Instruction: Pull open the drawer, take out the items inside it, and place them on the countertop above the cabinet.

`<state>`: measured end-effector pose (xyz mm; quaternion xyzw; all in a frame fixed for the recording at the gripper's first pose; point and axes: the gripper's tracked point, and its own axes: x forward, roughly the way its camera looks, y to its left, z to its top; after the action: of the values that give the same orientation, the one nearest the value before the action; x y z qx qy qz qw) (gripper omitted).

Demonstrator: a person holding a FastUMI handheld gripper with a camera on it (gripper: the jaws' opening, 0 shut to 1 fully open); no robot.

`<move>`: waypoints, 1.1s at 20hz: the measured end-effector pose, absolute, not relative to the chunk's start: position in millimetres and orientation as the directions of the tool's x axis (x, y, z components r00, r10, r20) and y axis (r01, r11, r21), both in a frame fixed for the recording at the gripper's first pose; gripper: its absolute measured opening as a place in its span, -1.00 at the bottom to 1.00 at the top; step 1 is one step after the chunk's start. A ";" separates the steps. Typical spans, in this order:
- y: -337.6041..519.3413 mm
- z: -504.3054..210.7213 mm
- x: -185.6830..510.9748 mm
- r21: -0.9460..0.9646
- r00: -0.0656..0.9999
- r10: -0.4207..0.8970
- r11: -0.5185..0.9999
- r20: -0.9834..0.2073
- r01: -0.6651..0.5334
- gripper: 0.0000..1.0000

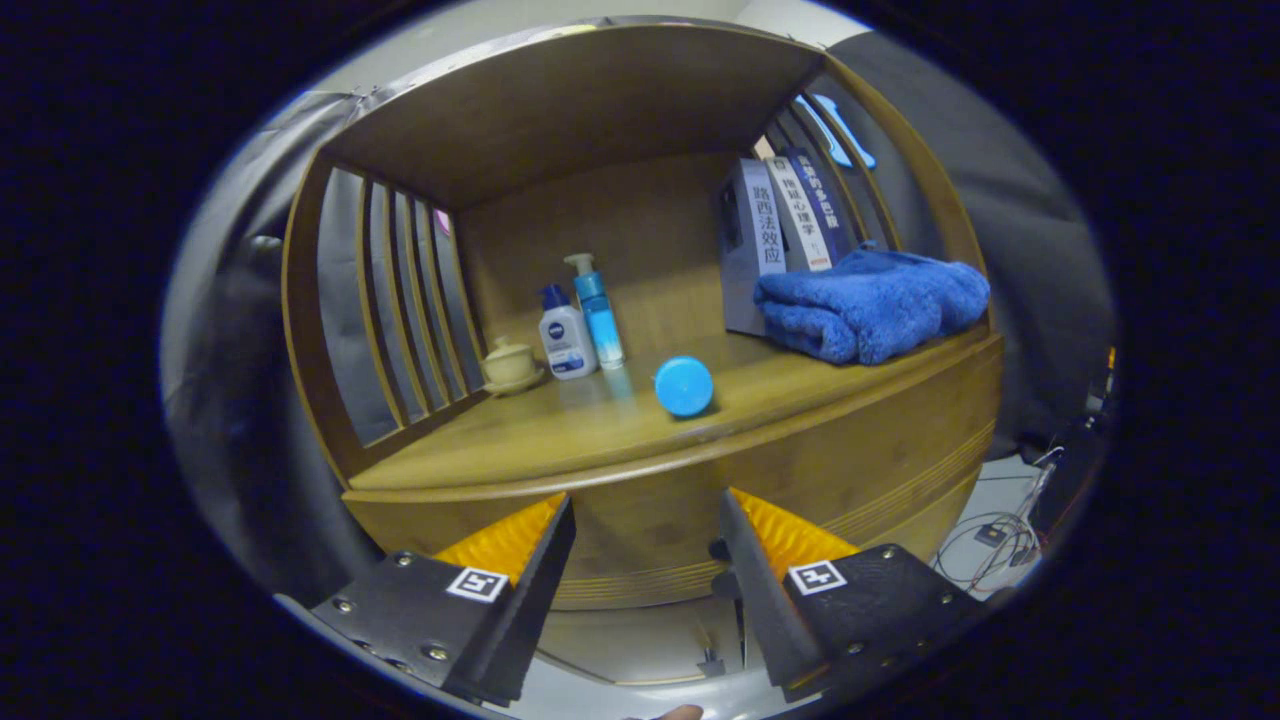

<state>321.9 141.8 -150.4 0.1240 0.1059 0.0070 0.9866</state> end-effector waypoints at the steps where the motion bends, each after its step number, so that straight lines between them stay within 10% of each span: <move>1: 136.8 -139.1 319.7 0.236 0.981 0.029 0.972 -0.192 0.017 0.73; 22: 24.8 62.1 192.6 0.032 0.990 -0.135 0.990 0.046 0.134 0.68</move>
<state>192.6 24.8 62.1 0.0146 -0.0241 -0.0675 0.9973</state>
